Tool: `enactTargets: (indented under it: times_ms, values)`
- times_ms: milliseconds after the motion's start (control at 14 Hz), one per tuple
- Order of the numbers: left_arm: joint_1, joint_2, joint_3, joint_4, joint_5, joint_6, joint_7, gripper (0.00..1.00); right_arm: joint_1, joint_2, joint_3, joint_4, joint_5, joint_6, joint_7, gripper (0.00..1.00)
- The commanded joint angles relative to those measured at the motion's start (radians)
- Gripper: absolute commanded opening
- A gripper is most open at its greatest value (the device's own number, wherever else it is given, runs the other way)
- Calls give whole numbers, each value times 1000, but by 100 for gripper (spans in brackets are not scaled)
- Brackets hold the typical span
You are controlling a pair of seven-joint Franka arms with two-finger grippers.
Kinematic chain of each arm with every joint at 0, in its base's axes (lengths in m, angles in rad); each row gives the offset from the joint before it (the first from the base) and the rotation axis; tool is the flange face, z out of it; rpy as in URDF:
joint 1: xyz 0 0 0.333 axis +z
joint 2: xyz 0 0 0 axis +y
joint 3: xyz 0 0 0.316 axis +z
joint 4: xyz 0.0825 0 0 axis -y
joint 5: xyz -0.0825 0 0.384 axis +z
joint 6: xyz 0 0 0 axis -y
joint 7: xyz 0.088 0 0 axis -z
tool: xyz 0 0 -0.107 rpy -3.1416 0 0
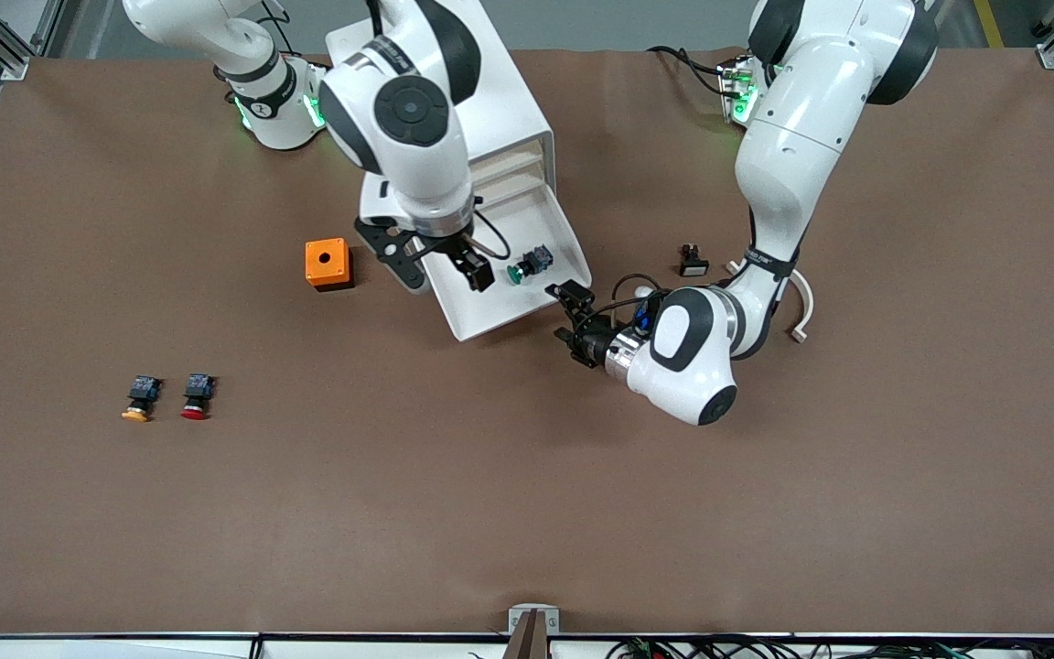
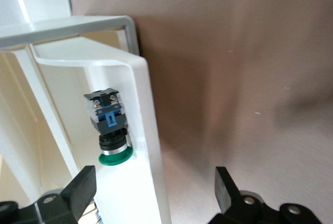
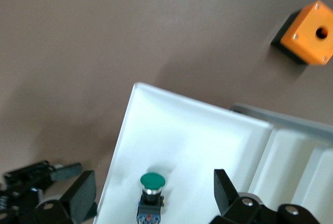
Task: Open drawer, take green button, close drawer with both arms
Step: 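Lower the right gripper into the drawer onto the green button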
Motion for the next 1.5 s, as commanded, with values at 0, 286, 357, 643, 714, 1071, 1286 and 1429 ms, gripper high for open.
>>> enactTargets:
  times_ms: [0, 286, 357, 643, 714, 1071, 1286, 1429]
  values:
    - [31, -29, 4, 21, 88, -13, 12, 100, 23, 2, -8, -3, -8, 19, 43, 100]
    - [95, -38, 4, 50, 124, -52, 13, 100, 69, 12, -10, -28, -10, 65, 112, 100]
    - [111, -41, 4, 67, 124, -72, 13, 100, 75, 12, -10, -54, -16, 97, 116, 100]
    - [139, -59, 2, 76, 175, -81, 70, 100, 126, 46, -10, -102, -21, 191, 141, 100]
    - [140, -71, 2, 76, 203, -81, 72, 100, 139, 61, -10, -100, -25, 215, 167, 100]
    - [131, -125, -6, 76, 373, -95, 72, 100, 169, 130, -10, -83, -64, 245, 208, 100]
    - [129, -154, -6, 76, 403, -102, 72, 100, 176, 178, -11, -50, -65, 246, 237, 100]
    - [129, -164, -4, 76, 409, -102, 82, 100, 178, 201, -11, -31, -65, 245, 237, 100]
